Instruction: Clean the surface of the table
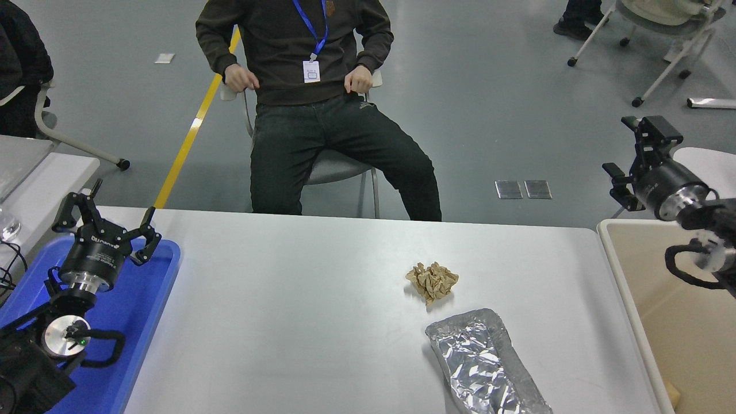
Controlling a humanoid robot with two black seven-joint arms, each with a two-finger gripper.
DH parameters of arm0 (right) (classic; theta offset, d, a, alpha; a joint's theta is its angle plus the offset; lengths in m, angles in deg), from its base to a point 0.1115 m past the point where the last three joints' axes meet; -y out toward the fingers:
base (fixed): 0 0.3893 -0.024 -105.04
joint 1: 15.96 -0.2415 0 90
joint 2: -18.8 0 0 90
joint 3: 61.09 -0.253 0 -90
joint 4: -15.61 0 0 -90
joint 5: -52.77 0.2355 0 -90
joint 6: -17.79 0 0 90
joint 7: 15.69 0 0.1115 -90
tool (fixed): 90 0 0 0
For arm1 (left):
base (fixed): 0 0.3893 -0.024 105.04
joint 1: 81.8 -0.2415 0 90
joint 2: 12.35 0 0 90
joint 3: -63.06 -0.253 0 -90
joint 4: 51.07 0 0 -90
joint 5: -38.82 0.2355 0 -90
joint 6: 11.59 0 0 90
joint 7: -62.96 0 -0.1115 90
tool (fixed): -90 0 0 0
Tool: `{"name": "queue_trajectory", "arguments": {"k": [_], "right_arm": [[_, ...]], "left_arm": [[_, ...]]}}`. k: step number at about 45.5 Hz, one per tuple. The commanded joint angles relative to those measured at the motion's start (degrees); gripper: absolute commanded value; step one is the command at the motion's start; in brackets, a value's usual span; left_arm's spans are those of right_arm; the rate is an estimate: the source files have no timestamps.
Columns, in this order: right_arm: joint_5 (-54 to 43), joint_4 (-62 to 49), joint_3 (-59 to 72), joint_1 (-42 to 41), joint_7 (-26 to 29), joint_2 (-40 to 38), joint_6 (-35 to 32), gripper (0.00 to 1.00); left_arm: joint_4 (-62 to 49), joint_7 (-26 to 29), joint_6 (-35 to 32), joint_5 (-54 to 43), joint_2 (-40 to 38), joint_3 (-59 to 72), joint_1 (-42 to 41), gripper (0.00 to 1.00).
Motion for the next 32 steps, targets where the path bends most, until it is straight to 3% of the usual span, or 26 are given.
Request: {"name": "queue_trajectory", "arguments": {"k": [1,12,22,32], "right_arm": [[-2.42,0.15,15.15,-7.97,0.08,-2.41,-0.45,0.99],[-21.75,0.15,33.79,-21.77,0.08,-2.06,-8.35,0.99],[-40.56,0.50,34.67,-26.52,-0.44,-1.80,-15.56,0.99],[-50.24,7.96,35.03,-26.52,-2.82,-2.06,-19.43,0.99]], "left_arm": [[-0.03,-0.05,0.00,0.00,0.00,0.00,0.00,1.00],[-0.03,-0.05,0.00,0.00,0.00,0.00,0.00,1.00],[-0.03,0.04,0.00,0.00,0.00,0.00,0.00,1.00],[0.06,-0.05,0.00,0.00,0.00,0.00,0.00,1.00]]}}
